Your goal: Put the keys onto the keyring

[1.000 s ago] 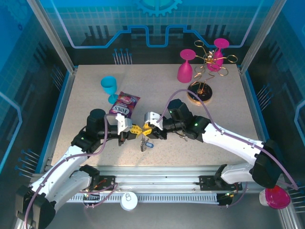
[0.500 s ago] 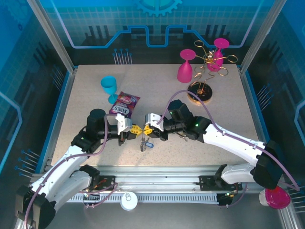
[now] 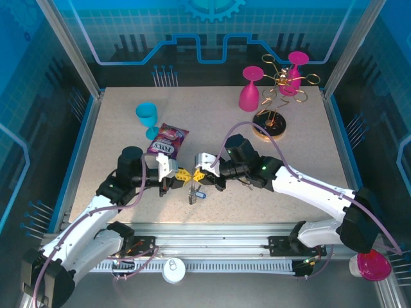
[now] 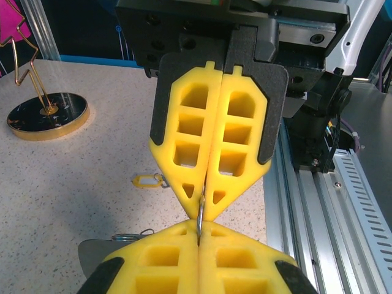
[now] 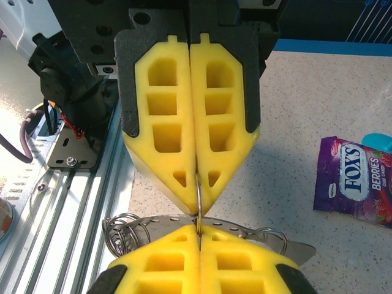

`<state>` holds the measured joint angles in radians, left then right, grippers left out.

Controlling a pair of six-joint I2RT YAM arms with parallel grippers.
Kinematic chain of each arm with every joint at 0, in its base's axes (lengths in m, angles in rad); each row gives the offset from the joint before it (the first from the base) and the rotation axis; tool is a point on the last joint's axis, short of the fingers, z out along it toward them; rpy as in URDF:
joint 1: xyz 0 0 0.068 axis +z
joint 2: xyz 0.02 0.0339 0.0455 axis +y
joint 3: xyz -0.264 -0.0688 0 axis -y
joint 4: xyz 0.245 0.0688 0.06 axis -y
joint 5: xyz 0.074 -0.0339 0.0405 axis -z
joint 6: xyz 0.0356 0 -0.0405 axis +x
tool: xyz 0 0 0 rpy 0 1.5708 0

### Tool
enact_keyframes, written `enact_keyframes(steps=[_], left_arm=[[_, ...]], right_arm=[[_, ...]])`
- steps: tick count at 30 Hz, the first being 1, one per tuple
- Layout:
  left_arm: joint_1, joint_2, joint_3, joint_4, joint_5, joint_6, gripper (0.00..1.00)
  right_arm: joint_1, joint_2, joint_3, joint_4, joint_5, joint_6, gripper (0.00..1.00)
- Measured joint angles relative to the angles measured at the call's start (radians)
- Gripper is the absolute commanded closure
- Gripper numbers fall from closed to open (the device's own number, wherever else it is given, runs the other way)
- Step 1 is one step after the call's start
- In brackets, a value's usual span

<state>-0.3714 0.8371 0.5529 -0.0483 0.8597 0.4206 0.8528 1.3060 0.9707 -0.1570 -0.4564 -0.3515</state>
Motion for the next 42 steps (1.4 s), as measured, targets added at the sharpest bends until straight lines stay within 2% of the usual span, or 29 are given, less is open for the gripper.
enact_keyframes(steps=[15, 23, 27, 32, 37, 42], left_arm=[[0.000, 0.015, 0.000, 0.001, 0.002, 0.000, 0.90], [0.000, 0.015, 0.000, 0.000, 0.002, 0.008, 1.00], [0.000, 0.015, 0.000, 0.001, -0.002, 0.018, 1.00], [-0.009, 0.014, 0.000, -0.007, -0.026, 0.031, 1.00], [-0.011, 0.014, 0.000, -0.018, -0.082, 0.024, 1.00], [-0.011, 0.011, 0.000, -0.017, -0.151, -0.008, 1.00]], right_arm=[[0.000, 0.006, 0.004, -0.007, -0.003, 0.003, 1.00], [0.000, 0.010, 0.007, -0.007, -0.003, 0.004, 1.00], [0.003, 0.008, 0.006, -0.005, 0.013, 0.022, 0.78], [-0.002, -0.090, -0.064, 0.021, 0.149, 0.101, 0.63], [-0.042, -0.185, -0.108, -0.082, 0.458, 0.352, 0.68], [-0.121, -0.126, -0.099, -0.327, 0.693, 0.716, 0.66]])
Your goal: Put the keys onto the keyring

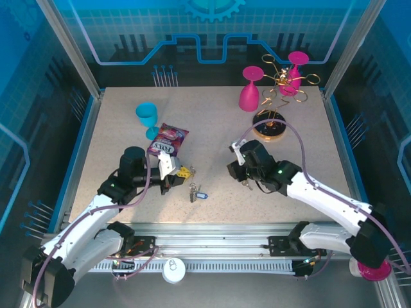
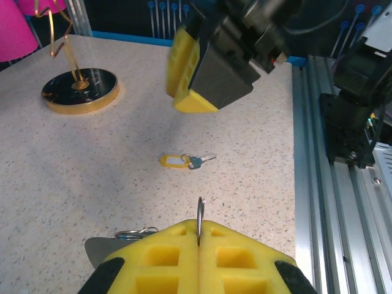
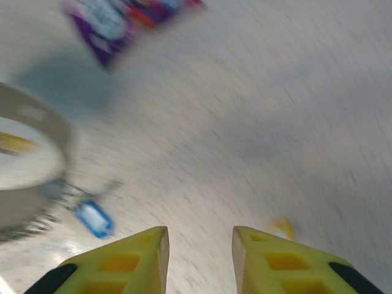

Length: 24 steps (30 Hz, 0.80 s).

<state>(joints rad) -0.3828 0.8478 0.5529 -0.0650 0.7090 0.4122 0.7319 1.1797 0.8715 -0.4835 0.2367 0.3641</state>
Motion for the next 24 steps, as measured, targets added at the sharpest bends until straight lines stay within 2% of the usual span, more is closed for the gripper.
enact_keyframes(steps=[3, 8, 24], left_arm=[[0.000, -0.003, 0.000, 0.000, -0.027, -0.021, 1.00], [0.000, -0.003, 0.000, -0.006, -0.049, -0.045, 0.99], [0.000, 0.000, 0.000, -0.011, -0.088, -0.126, 1.00]], right_arm=[[-0.051, 0.072, 0.008, -0.116, 0.021, 0.151, 0.66], [-0.086, 0.162, 0.029, -0.211, 0.013, 0.277, 0.66], [-0.118, 0.379, 0.146, -0.267, -0.028, 0.354, 0.69]])
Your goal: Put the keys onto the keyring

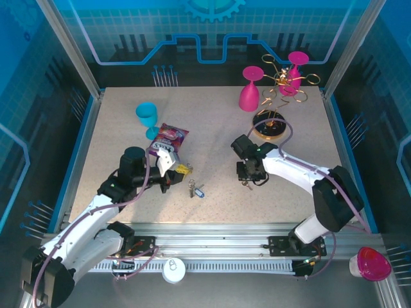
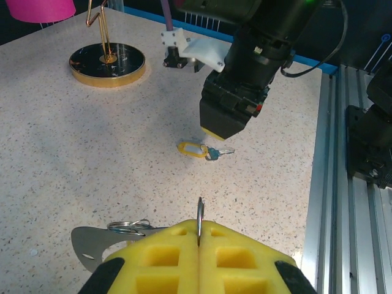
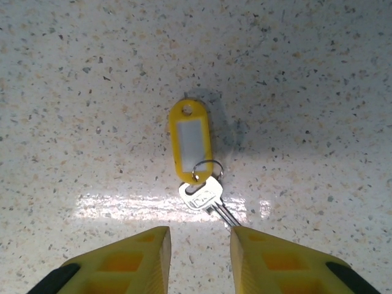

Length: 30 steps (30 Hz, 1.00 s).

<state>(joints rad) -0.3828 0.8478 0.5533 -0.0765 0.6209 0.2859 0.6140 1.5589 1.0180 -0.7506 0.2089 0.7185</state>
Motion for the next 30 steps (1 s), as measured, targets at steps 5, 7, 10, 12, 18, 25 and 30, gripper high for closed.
enact_keyframes(steps=[5, 7, 10, 12, 18, 25, 30], left_arm=[[0.000, 0.003, 0.001, -0.001, 0.000, -0.019, 1.00], [0.000, 0.003, 0.001, 0.000, 0.000, -0.019, 1.00], [0.000, 0.004, 0.001, 0.000, 0.000, -0.019, 1.00], [0.000, 0.004, 0.001, 0.000, 0.000, -0.019, 1.00], [0.000, 0.011, 0.001, 0.005, 0.000, -0.018, 1.00], [0.000, 0.020, 0.001, 0.007, 0.000, -0.018, 1.00], [0.000, 0.023, 0.001, 0.008, 0.000, -0.018, 1.00]], right_arm=[[-0.007, 0.074, 0.026, -0.005, -0.001, 0.008, 0.68], [-0.014, 0.097, 0.041, -0.017, 0.001, 0.019, 0.65], [-0.022, 0.129, 0.068, -0.035, 0.015, 0.045, 0.64], [-0.025, 0.144, 0.079, -0.039, 0.020, 0.062, 0.64], [-0.026, 0.192, 0.090, -0.043, 0.023, 0.095, 0.62], [-0.026, 0.240, 0.101, -0.044, 0.023, 0.106, 0.66], [-0.026, 0.250, 0.111, -0.037, 0.021, 0.106, 0.75]])
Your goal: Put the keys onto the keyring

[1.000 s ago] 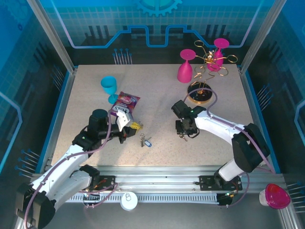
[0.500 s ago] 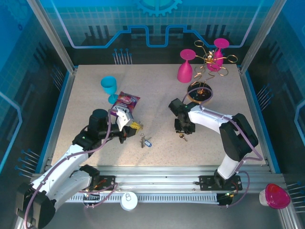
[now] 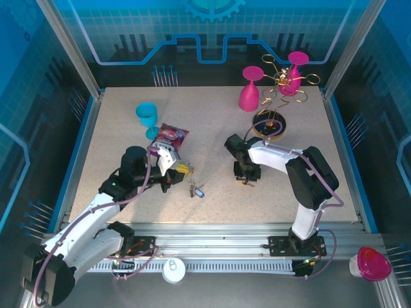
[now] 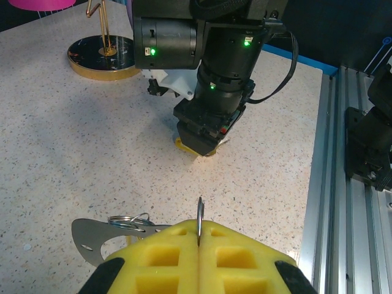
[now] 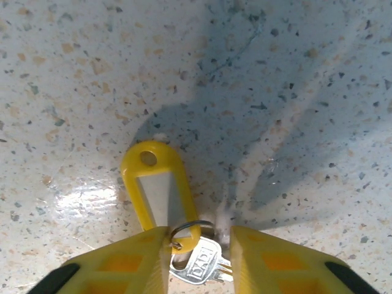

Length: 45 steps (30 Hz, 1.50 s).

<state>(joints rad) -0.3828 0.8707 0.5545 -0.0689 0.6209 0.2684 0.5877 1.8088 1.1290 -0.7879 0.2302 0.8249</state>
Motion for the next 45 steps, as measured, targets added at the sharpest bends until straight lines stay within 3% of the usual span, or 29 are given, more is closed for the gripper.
enact_keyframes(steps=[6, 15, 16, 19, 24, 30, 37, 45], left_arm=[[0.000, 0.000, 0.000, 0.000, 0.000, 0.002, 1.00], [0.000, 0.005, 0.000, 0.006, 0.000, 0.002, 1.00], [0.000, 0.006, 0.000, 0.008, 0.000, 0.002, 1.00], [0.000, 0.008, 0.000, 0.015, 0.000, 0.002, 1.00], [0.000, 0.013, 0.000, 0.023, 0.000, 0.002, 1.00], [0.000, 0.013, 0.000, 0.023, 0.000, 0.002, 1.00], [0.000, 0.011, 0.000, 0.022, 0.000, 0.002, 1.00], [0.000, 0.005, 0.000, 0.023, 0.000, 0.002, 1.00]], right_arm=[[0.001, 0.000, 0.008, 0.003, -0.011, -0.028, 0.90], [0.068, -0.094, 0.011, -0.006, -0.031, -0.098, 0.95], [0.073, -0.106, 0.010, -0.006, -0.032, -0.100, 0.94], [0.068, -0.130, 0.009, -0.006, -0.029, -0.093, 0.69], [0.031, -0.114, 0.007, -0.006, -0.022, -0.073, 0.59], [0.002, -0.028, 0.012, -0.002, -0.013, -0.054, 0.56], [-0.008, 0.024, 0.025, 0.002, -0.006, -0.047, 0.63], [-0.014, 0.025, 0.027, 0.009, -0.002, -0.058, 0.85]])
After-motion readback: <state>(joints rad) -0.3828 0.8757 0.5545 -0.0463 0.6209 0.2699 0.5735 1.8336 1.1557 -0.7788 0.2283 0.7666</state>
